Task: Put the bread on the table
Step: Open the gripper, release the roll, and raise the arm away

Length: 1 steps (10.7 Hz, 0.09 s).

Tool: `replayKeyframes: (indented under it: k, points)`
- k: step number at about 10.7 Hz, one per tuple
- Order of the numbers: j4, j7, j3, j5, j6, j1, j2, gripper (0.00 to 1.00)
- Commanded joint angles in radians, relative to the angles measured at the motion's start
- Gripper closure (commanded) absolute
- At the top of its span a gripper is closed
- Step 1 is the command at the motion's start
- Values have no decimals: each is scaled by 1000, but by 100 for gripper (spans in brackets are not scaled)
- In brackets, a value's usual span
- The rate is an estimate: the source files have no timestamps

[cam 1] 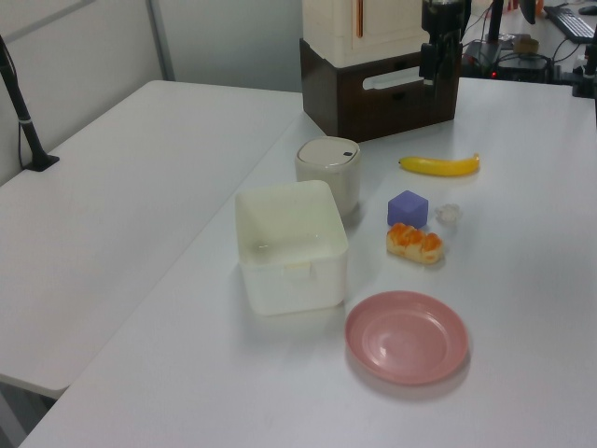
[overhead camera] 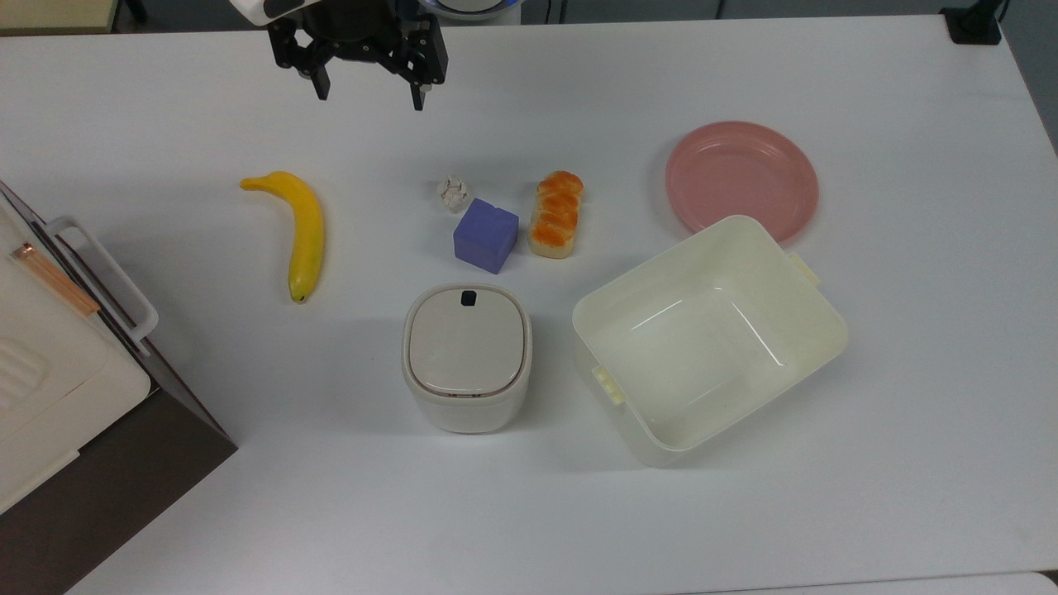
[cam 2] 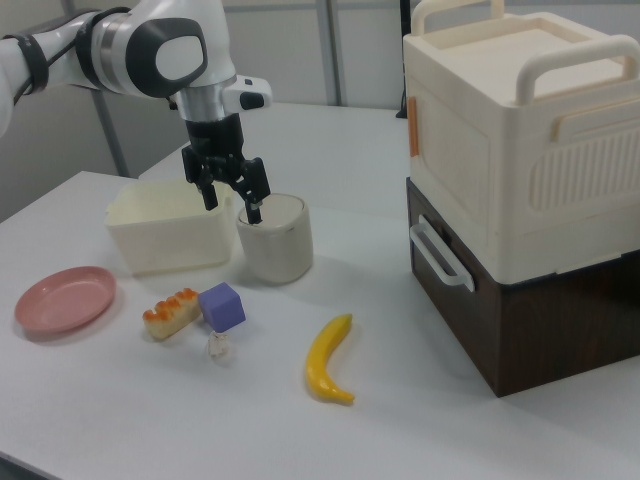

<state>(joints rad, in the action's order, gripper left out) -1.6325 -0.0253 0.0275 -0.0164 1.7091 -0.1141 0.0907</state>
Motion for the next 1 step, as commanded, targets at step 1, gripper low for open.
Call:
replayKeyframes:
  k: [1]
  points:
    - [5, -30, -40, 26, 7, 33, -3, 0]
